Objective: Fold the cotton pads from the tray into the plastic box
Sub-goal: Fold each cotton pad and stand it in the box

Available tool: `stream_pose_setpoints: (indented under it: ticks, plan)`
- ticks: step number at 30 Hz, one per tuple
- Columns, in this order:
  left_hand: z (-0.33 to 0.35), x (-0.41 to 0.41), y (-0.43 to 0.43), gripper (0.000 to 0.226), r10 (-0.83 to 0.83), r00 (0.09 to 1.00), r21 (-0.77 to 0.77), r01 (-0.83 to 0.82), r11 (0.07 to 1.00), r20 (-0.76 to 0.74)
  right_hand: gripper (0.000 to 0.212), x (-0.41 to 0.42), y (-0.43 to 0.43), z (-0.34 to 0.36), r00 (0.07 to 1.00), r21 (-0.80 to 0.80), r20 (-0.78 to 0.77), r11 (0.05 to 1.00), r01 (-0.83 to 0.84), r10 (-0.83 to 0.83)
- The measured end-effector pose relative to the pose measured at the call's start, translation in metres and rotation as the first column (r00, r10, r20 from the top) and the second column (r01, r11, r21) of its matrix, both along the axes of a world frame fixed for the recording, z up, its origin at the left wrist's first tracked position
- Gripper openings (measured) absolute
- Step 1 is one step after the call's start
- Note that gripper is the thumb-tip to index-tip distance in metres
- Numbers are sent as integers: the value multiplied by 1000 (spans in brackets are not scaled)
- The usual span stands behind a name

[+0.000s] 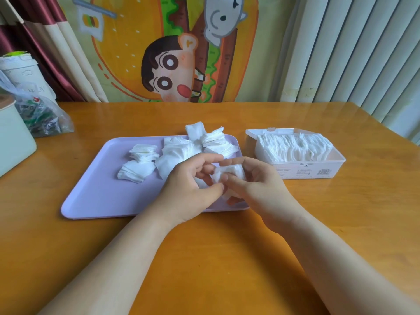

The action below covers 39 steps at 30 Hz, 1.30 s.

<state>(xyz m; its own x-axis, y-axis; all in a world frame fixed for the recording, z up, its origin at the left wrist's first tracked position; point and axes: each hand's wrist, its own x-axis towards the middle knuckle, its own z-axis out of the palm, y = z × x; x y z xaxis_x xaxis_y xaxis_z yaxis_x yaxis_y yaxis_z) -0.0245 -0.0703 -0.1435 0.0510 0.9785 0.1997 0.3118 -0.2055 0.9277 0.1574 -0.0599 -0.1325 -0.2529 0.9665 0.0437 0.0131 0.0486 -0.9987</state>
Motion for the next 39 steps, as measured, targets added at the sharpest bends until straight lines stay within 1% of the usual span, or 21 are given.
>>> stream_pose_setpoints:
  ticks: [2, 4, 6, 7, 8, 9, 10, 12, 13, 15, 18, 20, 22, 23, 25, 27, 30, 33, 34, 36, 39]
  plan:
    - [1, 0, 1, 41, 17, 998, -8, -17, 1000, 54, 23, 1, 0, 2, 999, -15, -35, 1000, 27, -27]
    - [4, -2, 1, 31, 44, 986, -30, -40, 999, 159, 32, 2, 0, 3, 999, -9, -50, 1000, 19, -19]
    - [8, -4, 1, 28, 33, 968, -58, -19, 998, 248, 25, 2, 0, 3, 999, -8, -33, 1000, 9, -9]
    - [11, -6, 2, 27, 34, 968, -59, -20, 998, 248, 18, 1, 0, 3, 1000, -7, -19, 1000, 24, -24]
    - [12, -10, 3, 25, 57, 976, -52, -47, 998, 209, 13, 0, 0, 2, 998, -8, -10, 998, 55, -55]
    - [12, -16, 4, 24, 107, 987, -37, -104, 994, 120, 11, -1, -1, 1, 995, 1, 7, 995, 100, -100]
    - [11, -22, 6, 23, 182, 983, -11, -182, 983, -12, 10, 0, 0, -1, 986, 37, 49, 987, 157, -159]
    - [6, -32, 8, 22, 313, 906, 56, -310, 949, -285, 12, -1, 1, -3, 942, 189, 193, 952, 240, -275]
    - [2, -36, 9, 21, 328, 862, 71, -327, 943, -386, 12, -1, 1, -5, 915, 257, 251, 933, 251, -315]
    - [-5, -38, 10, 23, 307, 805, 78, -312, 947, -508, 11, -2, 1, -8, 883, 320, 302, 911, 261, -359]
    - [-10, -34, 11, 17, 279, 774, 100, -272, 957, -568, 15, -3, 3, -15, 868, 331, 342, 910, 247, -360]
    - [-9, -33, 12, 6, 221, 816, 76, -214, 974, -534, 17, -3, 4, -18, 878, 295, 332, 922, 252, -346]
    - [-10, -30, 10, 7, 124, 885, 33, -122, 992, -449, 16, -2, 6, -21, 883, 274, 314, 924, 267, -348]
    - [-9, -29, 9, 8, 111, 900, 45, -102, 994, -422, 15, -2, 6, -21, 884, 275, 304, 921, 275, -355]
    - [-9, -29, 10, 9, 163, 897, 91, -138, 986, -411, 12, -2, 6, -21, 883, 284, 288, 914, 290, -370]
    - [-8, -31, 11, 22, 198, 884, 66, -187, 980, -423, 10, -2, 8, -22, 875, 295, 280, 903, 314, -396]
    - [-9, -33, 11, 51, 152, 852, -15, -184, 983, -500, 9, -2, 9, -23, 871, 288, 271, 898, 334, -411]
    - [-7, -33, 13, 66, 117, 890, -120, -187, 975, -441, 8, -3, 9, -23, 876, 278, 265, 902, 330, -402]
    - [-6, -33, 13, 66, 117, 908, -163, -196, 967, -402, 8, -2, 9, -22, 880, 270, 263, 906, 327, -396]
    - [-4, -32, 12, 58, 145, 934, -197, -217, 956, -328, 6, -2, 9, -22, 892, 236, 247, 917, 323, -378]
    - [-3, -34, 11, 30, 167, 959, -183, -211, 960, -229, 2, -1, 8, -20, 911, 168, 190, 927, 336, -365]
